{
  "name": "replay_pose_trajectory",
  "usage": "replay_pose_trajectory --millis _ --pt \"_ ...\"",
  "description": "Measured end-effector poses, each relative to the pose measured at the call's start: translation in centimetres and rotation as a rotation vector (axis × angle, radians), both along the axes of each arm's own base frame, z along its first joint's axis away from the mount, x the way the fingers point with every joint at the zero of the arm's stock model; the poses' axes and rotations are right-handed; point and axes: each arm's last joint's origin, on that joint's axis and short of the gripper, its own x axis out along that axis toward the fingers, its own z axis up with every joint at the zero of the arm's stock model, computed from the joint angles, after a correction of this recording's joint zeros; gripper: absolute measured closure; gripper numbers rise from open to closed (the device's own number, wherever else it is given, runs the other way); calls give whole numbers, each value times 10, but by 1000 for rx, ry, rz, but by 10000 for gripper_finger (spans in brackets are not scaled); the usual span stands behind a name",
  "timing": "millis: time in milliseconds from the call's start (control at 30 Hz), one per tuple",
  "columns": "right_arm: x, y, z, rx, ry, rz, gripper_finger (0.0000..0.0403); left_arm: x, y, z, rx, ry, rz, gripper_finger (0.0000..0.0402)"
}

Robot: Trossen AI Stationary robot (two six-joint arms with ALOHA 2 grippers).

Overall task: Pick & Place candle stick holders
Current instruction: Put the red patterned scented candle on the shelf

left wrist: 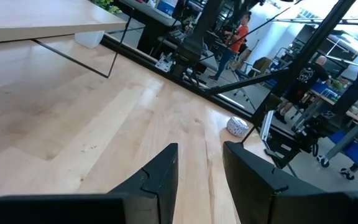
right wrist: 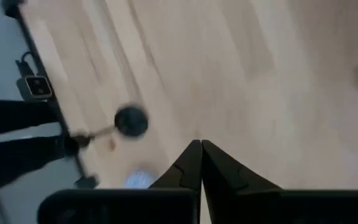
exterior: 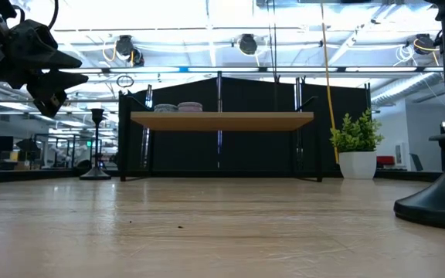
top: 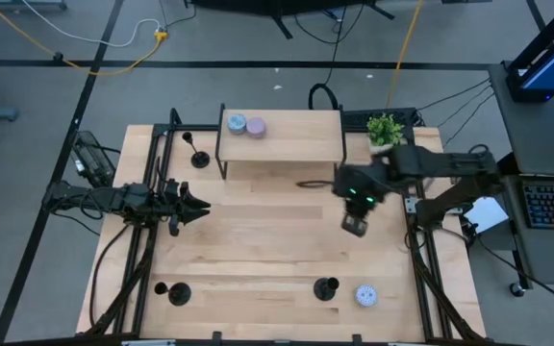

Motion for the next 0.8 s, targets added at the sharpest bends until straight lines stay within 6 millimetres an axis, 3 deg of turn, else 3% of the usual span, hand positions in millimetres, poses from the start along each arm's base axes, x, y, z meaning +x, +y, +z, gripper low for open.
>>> replay_pose_trajectory --millis 100,300,500,800 --pt "-21 15 4 63 112 -124 400 0 0 0 0 0 0 270" --pt "-43 48 -3 200 176 -260 371 0 0 0 -3 0 0 270" --pt "-60 81 -43 238 293 -342 317 0 0 0 -3 0 1 270" --pt "-60 116 -118 446 206 -403 212 0 0 0 -3 1 0 270"
